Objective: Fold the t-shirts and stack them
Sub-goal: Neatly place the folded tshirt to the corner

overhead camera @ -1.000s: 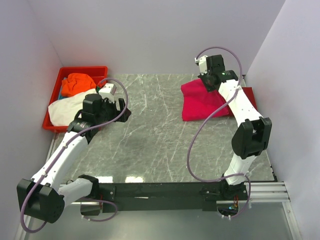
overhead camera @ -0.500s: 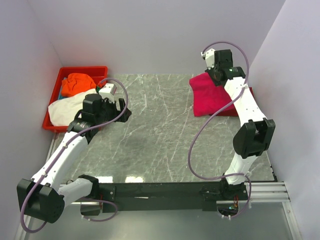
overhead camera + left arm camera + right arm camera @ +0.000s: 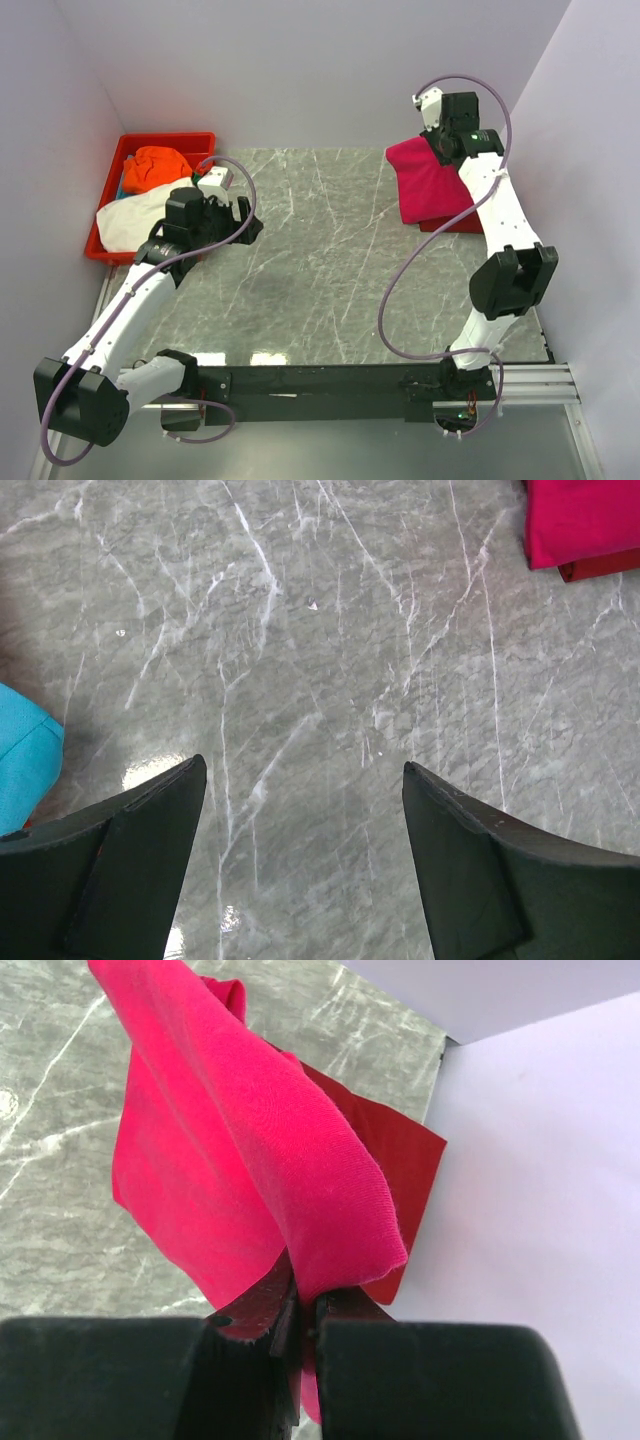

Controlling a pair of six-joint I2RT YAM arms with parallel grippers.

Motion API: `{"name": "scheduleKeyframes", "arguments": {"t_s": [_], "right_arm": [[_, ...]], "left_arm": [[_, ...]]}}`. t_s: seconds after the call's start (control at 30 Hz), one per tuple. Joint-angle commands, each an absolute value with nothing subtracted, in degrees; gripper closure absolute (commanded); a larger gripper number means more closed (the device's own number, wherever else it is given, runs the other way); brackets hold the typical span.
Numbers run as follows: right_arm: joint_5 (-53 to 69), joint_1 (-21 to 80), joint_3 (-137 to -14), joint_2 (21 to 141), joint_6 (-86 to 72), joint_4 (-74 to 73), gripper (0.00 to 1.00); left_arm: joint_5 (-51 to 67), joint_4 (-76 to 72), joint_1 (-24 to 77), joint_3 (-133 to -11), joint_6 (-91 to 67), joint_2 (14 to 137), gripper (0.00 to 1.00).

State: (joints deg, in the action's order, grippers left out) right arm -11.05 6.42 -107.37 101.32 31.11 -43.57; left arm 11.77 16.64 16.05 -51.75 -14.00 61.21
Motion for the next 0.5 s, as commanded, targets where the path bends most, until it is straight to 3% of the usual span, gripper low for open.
{"name": "scheduleKeyframes", "arguments": {"t_s": [0.0, 0.47], "right_arm": [[-11.16, 5.36, -111.18, 95.71, 31.99, -41.92, 1.0], [-9.85, 3.08, -110.31, 93.43, 32.78, -42.19, 1.0]], "left_arm": [[12.83, 14.06, 16.17, -51.5, -12.92, 59.68, 0.15], [12.83, 14.06, 16.17, -51.5, -12.92, 59.94, 0.15]]}}
